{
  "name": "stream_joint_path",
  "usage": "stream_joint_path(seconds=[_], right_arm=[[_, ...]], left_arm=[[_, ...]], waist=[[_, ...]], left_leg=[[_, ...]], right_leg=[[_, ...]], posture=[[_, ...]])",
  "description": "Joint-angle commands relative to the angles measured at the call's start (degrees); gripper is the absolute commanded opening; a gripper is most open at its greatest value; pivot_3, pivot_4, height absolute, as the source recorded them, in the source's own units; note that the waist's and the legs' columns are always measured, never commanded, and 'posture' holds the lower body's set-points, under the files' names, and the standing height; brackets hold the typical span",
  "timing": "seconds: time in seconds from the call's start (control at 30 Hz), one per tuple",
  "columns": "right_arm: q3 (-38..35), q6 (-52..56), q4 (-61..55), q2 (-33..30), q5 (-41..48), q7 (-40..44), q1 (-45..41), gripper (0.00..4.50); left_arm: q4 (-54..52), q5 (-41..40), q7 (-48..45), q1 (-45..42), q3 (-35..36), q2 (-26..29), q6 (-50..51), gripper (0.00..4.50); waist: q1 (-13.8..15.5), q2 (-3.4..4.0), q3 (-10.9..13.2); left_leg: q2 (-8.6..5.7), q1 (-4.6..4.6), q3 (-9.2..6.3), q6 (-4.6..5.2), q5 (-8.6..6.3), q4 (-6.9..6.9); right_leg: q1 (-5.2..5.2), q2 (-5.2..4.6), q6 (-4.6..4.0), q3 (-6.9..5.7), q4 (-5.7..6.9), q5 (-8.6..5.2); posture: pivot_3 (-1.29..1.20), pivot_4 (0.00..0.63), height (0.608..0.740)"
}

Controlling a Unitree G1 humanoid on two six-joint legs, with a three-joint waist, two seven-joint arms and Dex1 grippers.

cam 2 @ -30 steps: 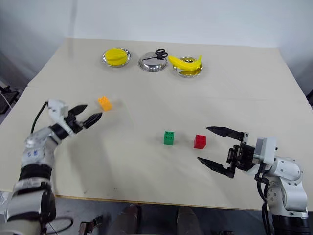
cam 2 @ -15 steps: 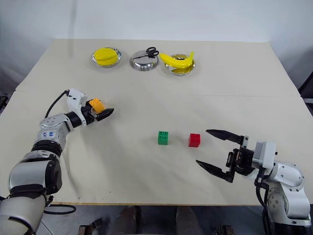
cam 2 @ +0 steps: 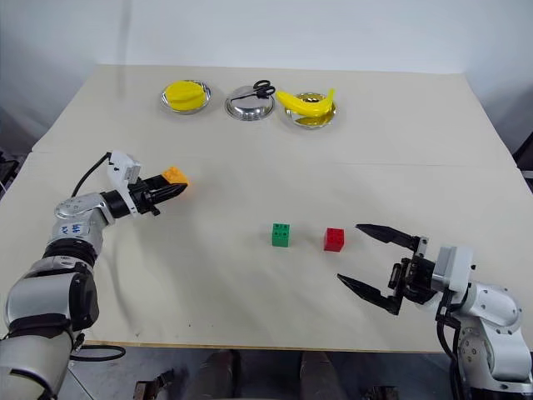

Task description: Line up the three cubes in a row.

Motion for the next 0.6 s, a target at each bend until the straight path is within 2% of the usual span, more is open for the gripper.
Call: stream_joint_path(seconds=[0.03,0.13,0.23,0.6], right_arm=[[-3.7,-0.28,-1.38,-2.04,1.21,0.8,1.81,4.5],[-5.57,0.93,-1.43,-3.86,2.24,2.2,3.88,4.5],[-6.31,2.47,-1.99,-5.69,3.19,3.62,5.39,4.5],[-5.3,5.23,-3.62,-6.05,4.0,3.35,4.27,4.5]], left_arm=[[-7.53,-1.57,-15.86,1.7,-3.2,-0.32,-3.92,1.5],[-16.03,-2.15,-24.07,5.76,-8.54,-1.68,-3.89,1.5],[-18.83,-0.71,-25.47,7.81,-12.4,-3.64,-5.43,1.5],[-9.56,3.62,-20.07,4.13,-16.44,-7.29,-10.9,1.5]], waist=[[-0.03,0.0,0.0],[-0.06,0.01,0.0],[-0.04,0.0,0.0],[0.24,-0.01,0.01]], left_leg=[[0.0,0.0,0.01,-0.01,0.0,0.01],[0.0,0.05,0.02,0.0,0.0,-0.02],[0.03,0.06,0.02,0.03,-0.01,0.02],[0.03,0.06,0.01,0.06,-0.03,0.2]], right_leg=[[0.02,0.0,0.0,0.0,0.0,0.0],[0.07,0.01,0.0,0.01,-0.02,0.0],[0.1,0.01,0.0,0.04,-0.03,0.0],[0.18,0.02,0.03,0.02,-0.02,0.02]], posture=[[0.0,0.15,0.74],[0.0,0.15,0.74],[0.0,0.15,0.74],[0.0,0.15,0.74]])
